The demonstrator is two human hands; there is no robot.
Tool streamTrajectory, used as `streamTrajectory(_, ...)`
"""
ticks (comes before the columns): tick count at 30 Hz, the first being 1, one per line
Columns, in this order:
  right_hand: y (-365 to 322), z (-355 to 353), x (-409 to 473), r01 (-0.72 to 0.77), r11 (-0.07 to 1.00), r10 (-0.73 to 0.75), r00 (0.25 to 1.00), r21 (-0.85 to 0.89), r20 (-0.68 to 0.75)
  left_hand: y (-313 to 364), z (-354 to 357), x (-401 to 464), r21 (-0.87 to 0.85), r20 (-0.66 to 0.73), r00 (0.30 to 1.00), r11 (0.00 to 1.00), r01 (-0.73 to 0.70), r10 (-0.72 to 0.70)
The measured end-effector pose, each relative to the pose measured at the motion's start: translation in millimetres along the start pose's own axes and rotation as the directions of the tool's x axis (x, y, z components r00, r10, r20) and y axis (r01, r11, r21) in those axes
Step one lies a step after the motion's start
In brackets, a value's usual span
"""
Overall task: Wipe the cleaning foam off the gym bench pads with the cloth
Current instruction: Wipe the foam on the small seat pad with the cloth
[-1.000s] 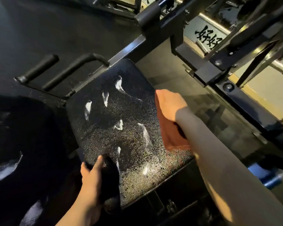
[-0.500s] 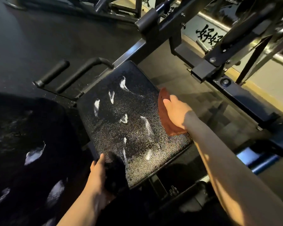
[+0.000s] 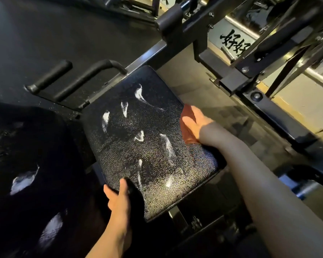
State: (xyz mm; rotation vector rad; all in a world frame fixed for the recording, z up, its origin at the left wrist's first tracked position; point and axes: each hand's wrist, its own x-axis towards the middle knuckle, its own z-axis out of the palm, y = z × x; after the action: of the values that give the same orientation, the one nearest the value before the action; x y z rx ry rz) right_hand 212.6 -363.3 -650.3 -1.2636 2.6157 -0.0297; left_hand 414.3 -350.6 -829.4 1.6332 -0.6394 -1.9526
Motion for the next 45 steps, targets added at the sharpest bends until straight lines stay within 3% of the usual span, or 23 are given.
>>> streamTrajectory(5, -32, -9, 46, 0.045, 0.999, -0.042, 0.995, 0.027, -0.093, 3, 5, 0, 0.086, -0.022, 1.000, 0.996, -0.007, 0.009)
streamTrajectory(9, -38, -8, 55, 0.142, 0.969, -0.168, 0.979, -0.200, -0.117, 5, 5, -2, 0.097, -0.028, 1.000, 0.995, 0.011, -0.009)
streamTrajectory(13, -31, -8, 32, 0.116, 0.947, -0.168, 0.974, -0.299, -0.155, 8, -1, -6, 0.040, 0.034, 0.999, 0.999, -0.017, 0.015)
streamTrajectory(18, 1, -10, -30, -0.026, 0.990, 0.015, 0.997, -0.142, -0.072, 9, -3, -9, 0.061, 0.050, 0.999, 0.998, -0.005, 0.002)
streamTrajectory(24, 38, 5, -95, -0.054, 0.997, 0.061, 0.982, 0.047, -0.178, 6, -7, -16, -0.012, 0.102, 0.994, 0.999, -0.030, 0.031)
streamTrajectory(26, 33, 1, -82, -0.052, 0.997, 0.061, 0.985, 0.057, -0.163, 6, -5, -19, -0.024, 0.095, 0.995, 0.999, -0.035, 0.037)
streamTrajectory(31, -13, -15, -4, 0.019, 0.989, -0.038, 0.991, -0.147, -0.127, 10, 4, -19, 0.033, 0.019, 0.999, 0.999, -0.041, 0.041)
streamTrajectory(35, -31, -16, 46, 0.075, 0.985, -0.095, 0.987, -0.157, -0.129, 10, 2, -20, 0.007, 0.034, 0.998, 0.999, -0.049, 0.049)
streamTrajectory(39, -25, -18, 42, 0.076, 0.993, -0.084, 0.993, -0.091, -0.080, 12, -2, -26, 0.011, 0.048, 0.999, 1.000, -0.015, 0.014)
streamTrajectory(45, 0, -13, -21, -0.066, 0.998, 0.066, 0.994, 0.006, -0.092, 18, 2, -31, 0.048, 0.010, 1.000, 0.999, -0.022, 0.021)
